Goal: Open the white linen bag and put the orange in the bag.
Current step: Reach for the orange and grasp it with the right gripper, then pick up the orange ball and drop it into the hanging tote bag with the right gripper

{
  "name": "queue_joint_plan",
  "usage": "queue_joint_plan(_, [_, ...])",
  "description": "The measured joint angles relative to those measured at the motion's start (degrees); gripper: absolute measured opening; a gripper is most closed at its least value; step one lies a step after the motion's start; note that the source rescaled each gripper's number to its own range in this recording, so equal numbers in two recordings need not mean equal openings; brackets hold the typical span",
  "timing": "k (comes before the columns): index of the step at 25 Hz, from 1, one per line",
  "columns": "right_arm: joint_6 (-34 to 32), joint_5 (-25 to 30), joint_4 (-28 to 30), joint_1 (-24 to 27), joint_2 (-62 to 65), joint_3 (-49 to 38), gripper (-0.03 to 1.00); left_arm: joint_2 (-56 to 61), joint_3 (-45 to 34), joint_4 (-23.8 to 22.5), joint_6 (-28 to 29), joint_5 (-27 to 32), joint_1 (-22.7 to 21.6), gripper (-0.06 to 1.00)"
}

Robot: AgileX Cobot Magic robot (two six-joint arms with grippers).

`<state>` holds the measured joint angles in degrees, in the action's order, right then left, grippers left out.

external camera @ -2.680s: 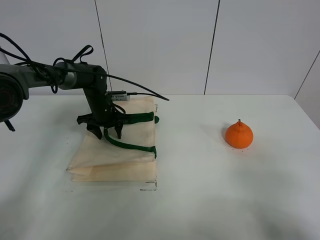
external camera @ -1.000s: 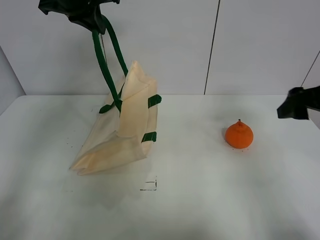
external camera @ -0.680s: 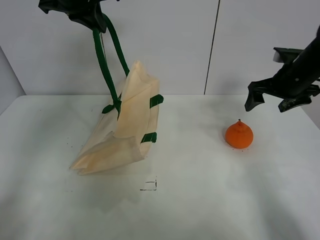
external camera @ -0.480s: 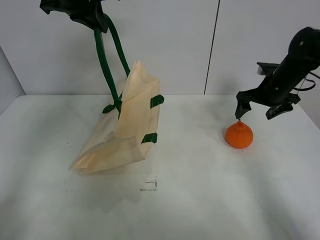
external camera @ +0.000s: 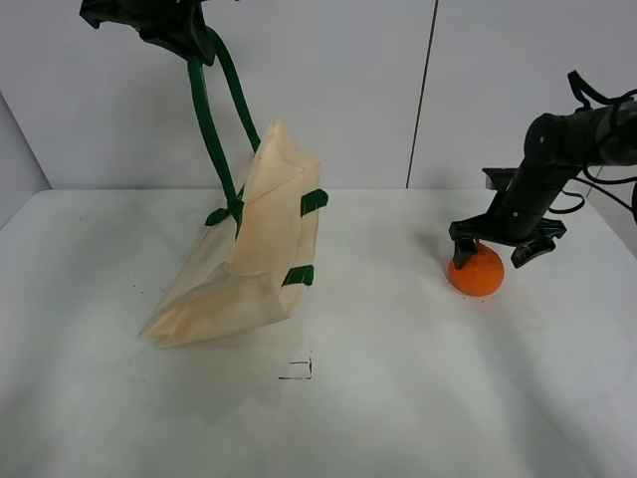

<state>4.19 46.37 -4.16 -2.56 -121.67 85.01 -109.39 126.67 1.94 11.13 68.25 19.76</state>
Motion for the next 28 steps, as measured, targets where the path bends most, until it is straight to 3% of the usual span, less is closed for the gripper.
queue_joint_plan(3, [0.79,-1.31,-0.22,0.0,-0.7,0.0,0.98,0.0,0.0,0.0,0.0,0.0,0.0,0.0])
queue_joint_plan(5, [1.08,-2.23,-0.99,0.0,-0.7,0.0,0.89,0.0,0.0,0.0,0.0,0.0,0.0,0.0])
queue_joint_plan(7, [1.13,-2.82,-1.73,0.0,-0.7,0.0,0.7,0.0,0.0,0.0,0.0,0.0,0.0,0.0])
queue_joint_plan(10, [1.25,-2.82,-2.53,0.0,-0.7,0.05,0.18,0.0,0.0,0.0,0.0,0.0,0.0,0.0])
queue_joint_plan(12, [1.3,-2.82,-3.5,0.0,-0.46,0.31,0.02,0.0,0.0,0.0,0.0,0.0,0.0,0.0])
queue_joint_plan(20, [5.24,-0.92,-11.18,0.0,7.24,0.27,0.0,0.88,0.0,0.0,0.0,0.0,0.0,0.0])
queue_joint_plan(25, [8.77,5.63,-25.0,-0.52,12.91,6.85,0.0,1.51,0.0,0.0,0.0,0.0,0.0,0.0])
queue_joint_plan(28, [10.79,7.17,-32.49,-3.92,13.03,12.39,0.0,1.51,0.0,0.0,0.0,0.0,0.0,0.0])
